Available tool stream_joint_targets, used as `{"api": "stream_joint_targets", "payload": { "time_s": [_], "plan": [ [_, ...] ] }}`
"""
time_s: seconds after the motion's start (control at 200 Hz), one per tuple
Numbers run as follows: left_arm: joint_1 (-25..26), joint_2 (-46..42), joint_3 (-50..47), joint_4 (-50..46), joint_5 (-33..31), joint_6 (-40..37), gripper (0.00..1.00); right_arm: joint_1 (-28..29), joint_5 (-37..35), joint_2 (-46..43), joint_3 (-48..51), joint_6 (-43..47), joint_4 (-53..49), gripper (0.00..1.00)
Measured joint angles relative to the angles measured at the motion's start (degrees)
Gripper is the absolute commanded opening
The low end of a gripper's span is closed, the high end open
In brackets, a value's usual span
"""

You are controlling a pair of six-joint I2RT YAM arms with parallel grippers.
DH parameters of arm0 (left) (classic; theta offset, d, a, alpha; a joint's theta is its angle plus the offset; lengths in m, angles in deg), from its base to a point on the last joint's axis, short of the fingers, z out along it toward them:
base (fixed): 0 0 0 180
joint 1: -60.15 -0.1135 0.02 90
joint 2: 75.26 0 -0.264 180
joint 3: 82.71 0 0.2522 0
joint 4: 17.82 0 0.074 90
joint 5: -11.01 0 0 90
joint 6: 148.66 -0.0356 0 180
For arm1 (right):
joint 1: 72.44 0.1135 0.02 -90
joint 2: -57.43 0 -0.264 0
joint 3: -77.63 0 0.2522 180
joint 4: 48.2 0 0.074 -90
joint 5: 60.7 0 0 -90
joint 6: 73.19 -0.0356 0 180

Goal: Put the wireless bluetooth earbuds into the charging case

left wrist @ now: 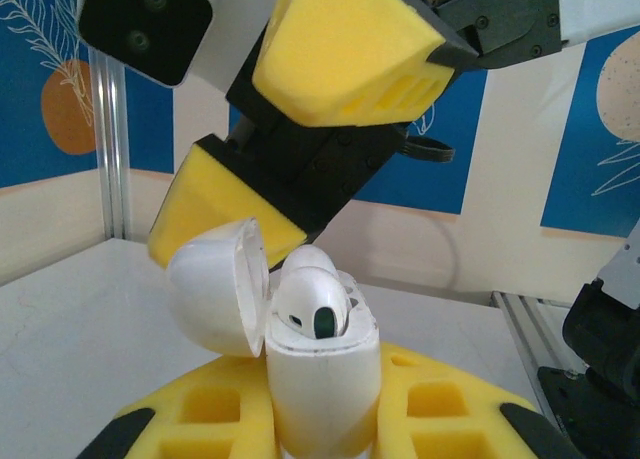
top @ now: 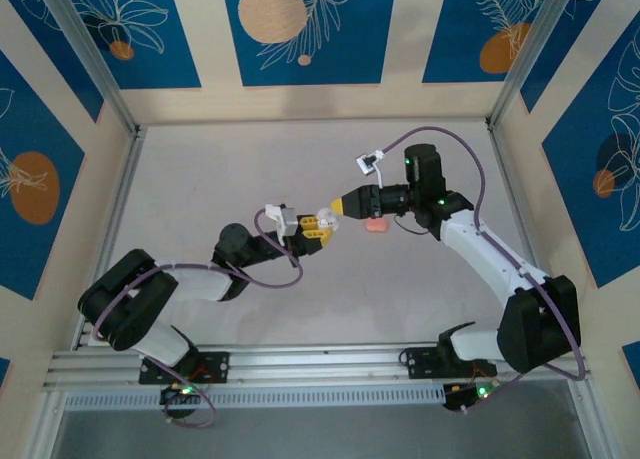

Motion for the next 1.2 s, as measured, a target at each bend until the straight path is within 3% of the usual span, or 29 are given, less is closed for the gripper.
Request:
{"api": "stream_joint_targets", "payload": {
  "time_s": [0.33, 0.635, 0.935, 1.195],
  "plan": [
    [0.0, 0.0, 0.8, 0.4, 0.6, 0.2, 0.19, 1.7, 3.1, 0.6, -1.3, 1.3, -0.2, 0.53],
    [0.2, 1.1, 0.8, 0.7, 0.3, 2.3, 0.19, -3.7, 3.2, -11.8, 2.2, 1.0, 0.6, 0.52],
    [0.2, 8.9, 3.1, -3.1, -5.1, 12.6, 0.16, -11.2, -14.3, -12.3, 6.1, -3.8, -7.9, 0.5],
    [0.2, 26.8, 11.1, -2.2, -7.0, 32.8, 0.12, -15.3, -22.2, -12.4, 11.3, -9.8, -12.9, 0.5]
  ]
}}
